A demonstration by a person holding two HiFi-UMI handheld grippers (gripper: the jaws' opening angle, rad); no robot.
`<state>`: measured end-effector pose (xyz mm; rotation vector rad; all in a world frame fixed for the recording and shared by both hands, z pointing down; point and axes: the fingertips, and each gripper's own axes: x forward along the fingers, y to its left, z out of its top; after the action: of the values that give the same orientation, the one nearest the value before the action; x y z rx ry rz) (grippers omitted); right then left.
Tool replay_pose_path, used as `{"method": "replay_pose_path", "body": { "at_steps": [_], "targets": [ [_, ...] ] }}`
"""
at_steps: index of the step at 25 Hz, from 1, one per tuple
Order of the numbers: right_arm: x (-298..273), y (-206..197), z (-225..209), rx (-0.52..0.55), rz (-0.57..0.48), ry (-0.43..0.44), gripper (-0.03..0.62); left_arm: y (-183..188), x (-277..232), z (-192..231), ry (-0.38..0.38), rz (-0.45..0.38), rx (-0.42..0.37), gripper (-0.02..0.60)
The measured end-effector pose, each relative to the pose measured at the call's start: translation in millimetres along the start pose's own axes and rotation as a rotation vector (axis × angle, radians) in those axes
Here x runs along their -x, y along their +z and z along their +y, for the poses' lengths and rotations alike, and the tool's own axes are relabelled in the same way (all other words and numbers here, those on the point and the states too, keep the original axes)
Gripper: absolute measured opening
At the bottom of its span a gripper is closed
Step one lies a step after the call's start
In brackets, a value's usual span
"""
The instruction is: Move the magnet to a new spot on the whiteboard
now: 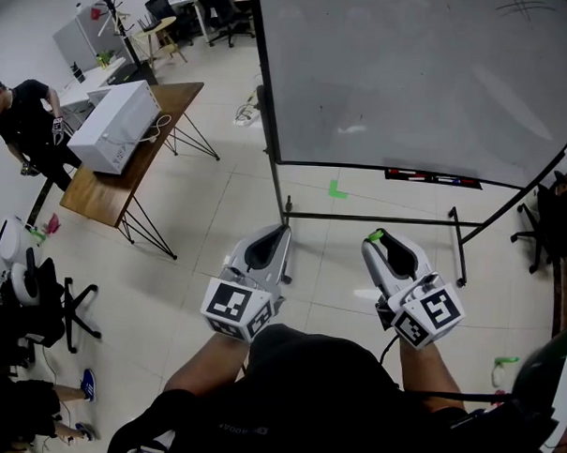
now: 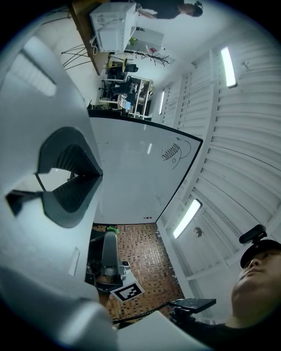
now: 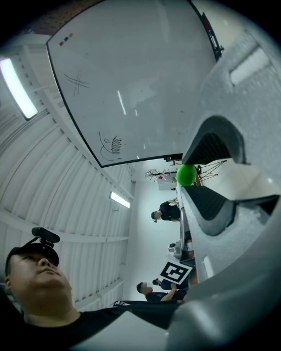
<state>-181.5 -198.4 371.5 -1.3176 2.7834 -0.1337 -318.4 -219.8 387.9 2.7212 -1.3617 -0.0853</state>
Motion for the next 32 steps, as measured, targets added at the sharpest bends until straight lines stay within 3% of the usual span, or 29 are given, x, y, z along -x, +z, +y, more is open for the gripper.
{"method": "replay_pose_path", "body": {
  "at_steps": [8,19,26,32],
  "targets": [
    [7.1,-1.8,8.0,0.007,-0.007,0.010,0.109,1.2,9.8,-8.4,0.002,0.008,-0.014,0.015],
    [37.5,4.1,27.3,-0.010,-0.042,-0.095,0.109,-1.5,25.1,-31.4,-0.119,0.043,-0.008,0.015],
    [74.9,-0.2,56.8,-0.004,-0.031,-0.209,0.109,-11.8,35.6,-52.6,-0.249,0.078,0.017,0.015],
    [137.3,-10.9,67.9,-0.021,-0.019,-0.362,0.109,-36.7,31.5,-109.8,-0.412,0.116,0.056,0.015]
  ]
}}
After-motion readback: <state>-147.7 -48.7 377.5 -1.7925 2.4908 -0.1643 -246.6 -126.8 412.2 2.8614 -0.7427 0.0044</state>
